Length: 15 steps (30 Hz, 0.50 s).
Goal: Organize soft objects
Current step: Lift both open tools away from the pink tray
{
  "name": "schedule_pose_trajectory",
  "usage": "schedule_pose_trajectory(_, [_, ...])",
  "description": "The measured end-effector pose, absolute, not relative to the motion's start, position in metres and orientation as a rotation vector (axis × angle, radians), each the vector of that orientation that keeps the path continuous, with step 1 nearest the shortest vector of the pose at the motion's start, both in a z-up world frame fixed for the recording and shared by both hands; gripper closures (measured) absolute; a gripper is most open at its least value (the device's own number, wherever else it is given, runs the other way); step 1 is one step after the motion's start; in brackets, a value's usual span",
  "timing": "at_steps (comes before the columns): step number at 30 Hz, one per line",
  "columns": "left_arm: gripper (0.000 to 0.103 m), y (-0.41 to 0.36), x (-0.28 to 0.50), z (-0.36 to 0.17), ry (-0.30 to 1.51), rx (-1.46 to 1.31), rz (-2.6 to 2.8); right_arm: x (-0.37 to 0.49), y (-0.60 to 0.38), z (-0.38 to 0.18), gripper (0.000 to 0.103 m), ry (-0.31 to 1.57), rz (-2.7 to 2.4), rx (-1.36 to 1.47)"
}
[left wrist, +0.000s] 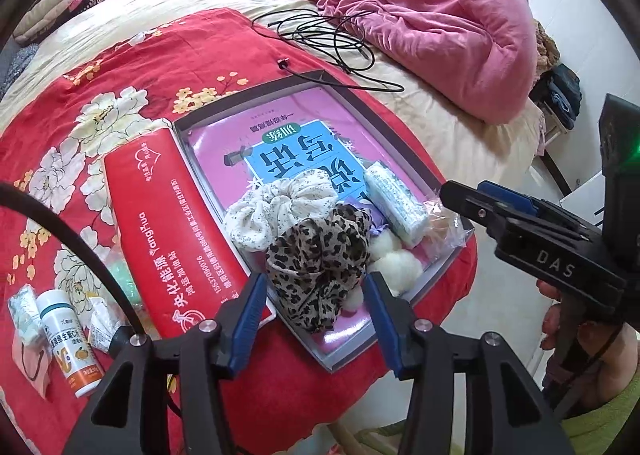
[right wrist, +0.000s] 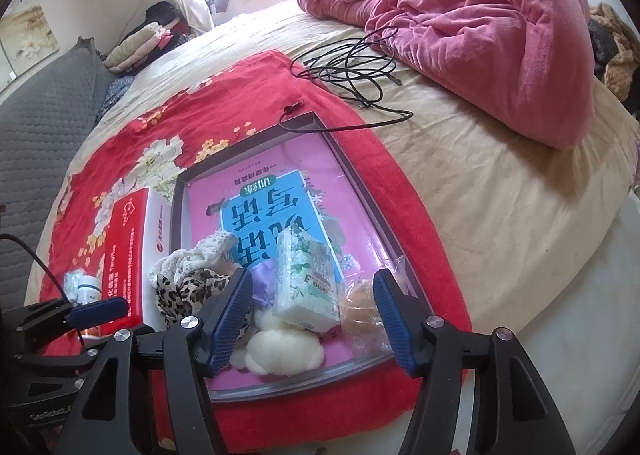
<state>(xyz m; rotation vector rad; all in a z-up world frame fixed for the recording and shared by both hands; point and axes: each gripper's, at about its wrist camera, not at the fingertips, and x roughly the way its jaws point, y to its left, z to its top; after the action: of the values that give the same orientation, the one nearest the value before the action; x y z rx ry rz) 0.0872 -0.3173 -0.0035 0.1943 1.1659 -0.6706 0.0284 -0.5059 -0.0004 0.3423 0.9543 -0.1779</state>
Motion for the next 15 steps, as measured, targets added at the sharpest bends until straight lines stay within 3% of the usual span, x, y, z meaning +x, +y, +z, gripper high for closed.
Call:
schedule_pose_trajectory(7, [0.051,-0.312,0.079,0.006,1.14,0.201,-0.674,0.027,-0.497,0.005,0.031,0.957,-0.192,0.302])
schedule_pose_trajectory(15, [0.047,-0.303,0.074,0.015,1.118,0.207,-0.658,0.026,-0.489,0.012,0.03,0.957,-0.214,0.265])
